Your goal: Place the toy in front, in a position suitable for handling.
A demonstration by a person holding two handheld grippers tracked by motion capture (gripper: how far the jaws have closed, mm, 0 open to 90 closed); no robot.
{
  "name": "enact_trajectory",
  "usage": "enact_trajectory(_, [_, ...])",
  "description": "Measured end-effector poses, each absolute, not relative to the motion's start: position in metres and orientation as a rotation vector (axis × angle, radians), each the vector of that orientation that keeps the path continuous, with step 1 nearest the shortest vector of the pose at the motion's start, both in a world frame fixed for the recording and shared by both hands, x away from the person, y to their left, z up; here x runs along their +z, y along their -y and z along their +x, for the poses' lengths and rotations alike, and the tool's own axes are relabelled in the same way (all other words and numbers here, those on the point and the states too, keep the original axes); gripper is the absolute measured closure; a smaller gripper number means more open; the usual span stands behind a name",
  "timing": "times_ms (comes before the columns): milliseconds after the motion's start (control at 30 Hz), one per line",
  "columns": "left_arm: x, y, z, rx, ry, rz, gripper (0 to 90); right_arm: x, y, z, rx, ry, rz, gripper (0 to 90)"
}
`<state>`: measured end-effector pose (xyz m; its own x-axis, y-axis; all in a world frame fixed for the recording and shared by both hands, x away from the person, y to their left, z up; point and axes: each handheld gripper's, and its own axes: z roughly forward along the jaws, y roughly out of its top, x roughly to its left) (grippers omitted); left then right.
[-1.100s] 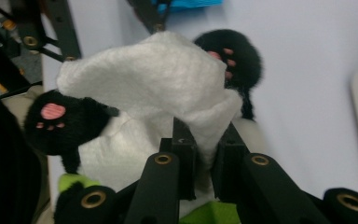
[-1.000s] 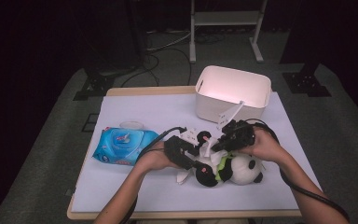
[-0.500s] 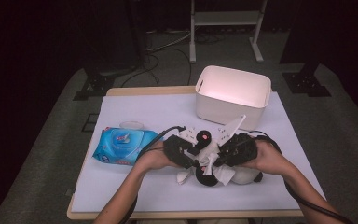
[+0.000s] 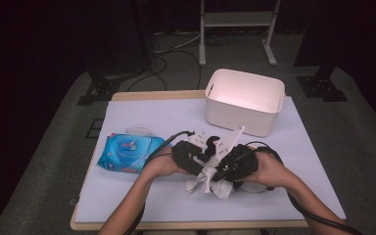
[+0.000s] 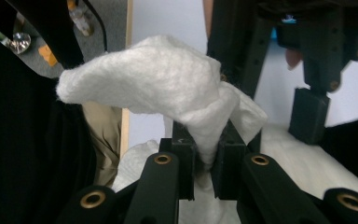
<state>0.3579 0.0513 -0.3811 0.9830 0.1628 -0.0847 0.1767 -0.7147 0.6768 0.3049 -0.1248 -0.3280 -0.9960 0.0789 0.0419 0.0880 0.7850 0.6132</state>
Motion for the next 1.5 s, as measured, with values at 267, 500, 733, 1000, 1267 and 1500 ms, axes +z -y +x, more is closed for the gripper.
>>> enact_trajectory(267, [-0.383, -0.054, 0.358, -0.033, -0.235, 2.360, 51.2, -0.331, 0.141, 0.304, -1.009, 2.953, -0.187, 80.7])
enact_trajectory(500, [-0.383, -0.055, 0.360, -0.043, -0.232, 2.354, 51.3, -0.336, 0.158, 0.305, -1.021, 2.952, -0.244, 80.6])
enact_trajectory(733, [-0.383, -0.062, 0.361, -0.041, -0.234, 2.330, 50.8, -0.334, 0.150, 0.307, -1.034, 2.950, -0.221, 80.6])
enact_trajectory(1000, [-0.385, -0.063, 0.362, -0.060, -0.248, 2.331, 49.7, -0.338, 0.164, 0.308, -1.004, 2.965, -0.271, 80.5])
enact_trajectory(1267, [-0.388, -0.062, 0.363, -0.067, -0.260, 2.323, 50.7, -0.331, 0.145, 0.308, -1.048, 2.962, -0.211, 80.5])
enact_trajectory(1500, [-0.387, -0.061, 0.361, -0.057, -0.257, 2.334, 50.6, -0.333, 0.147, 0.310, -1.015, 2.968, -0.217, 80.5])
